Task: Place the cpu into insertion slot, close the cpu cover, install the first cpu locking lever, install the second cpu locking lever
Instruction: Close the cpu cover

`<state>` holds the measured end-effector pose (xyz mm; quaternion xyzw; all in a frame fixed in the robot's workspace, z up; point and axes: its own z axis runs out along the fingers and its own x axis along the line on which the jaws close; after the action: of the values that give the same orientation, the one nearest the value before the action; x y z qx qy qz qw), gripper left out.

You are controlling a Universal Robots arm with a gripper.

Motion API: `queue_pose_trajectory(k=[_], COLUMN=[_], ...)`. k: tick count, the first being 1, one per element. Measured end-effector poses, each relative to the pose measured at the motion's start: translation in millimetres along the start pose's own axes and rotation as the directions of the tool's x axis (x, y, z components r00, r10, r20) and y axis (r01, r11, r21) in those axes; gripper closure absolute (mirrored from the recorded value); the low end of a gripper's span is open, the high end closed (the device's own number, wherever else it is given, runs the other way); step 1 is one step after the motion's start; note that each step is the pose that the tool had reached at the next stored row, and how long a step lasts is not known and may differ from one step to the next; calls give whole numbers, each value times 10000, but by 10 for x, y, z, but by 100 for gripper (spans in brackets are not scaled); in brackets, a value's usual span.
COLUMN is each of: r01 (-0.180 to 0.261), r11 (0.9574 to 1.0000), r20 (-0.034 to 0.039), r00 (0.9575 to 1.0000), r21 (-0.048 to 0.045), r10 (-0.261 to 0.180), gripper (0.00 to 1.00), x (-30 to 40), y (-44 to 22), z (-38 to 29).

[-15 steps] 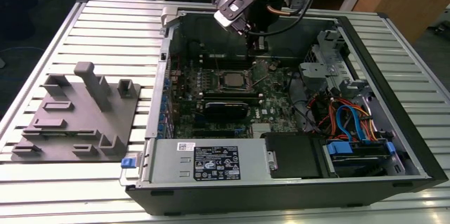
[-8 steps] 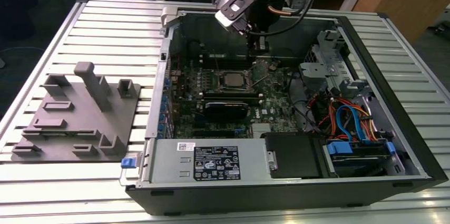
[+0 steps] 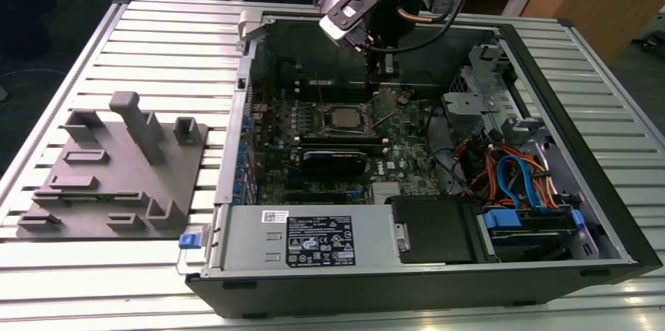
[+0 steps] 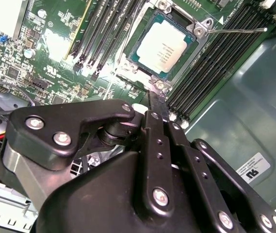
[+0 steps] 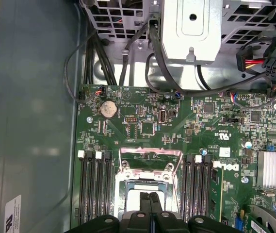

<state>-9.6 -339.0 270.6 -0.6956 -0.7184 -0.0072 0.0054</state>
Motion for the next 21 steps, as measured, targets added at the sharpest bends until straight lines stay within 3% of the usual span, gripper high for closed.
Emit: queue_pose_trajectory(k=[21], r01=[0], r11=[10000], r20=[0], r00=[10000], r21=[0], r10=[0], gripper=[90], x=[-1], y=[39], z=[0])
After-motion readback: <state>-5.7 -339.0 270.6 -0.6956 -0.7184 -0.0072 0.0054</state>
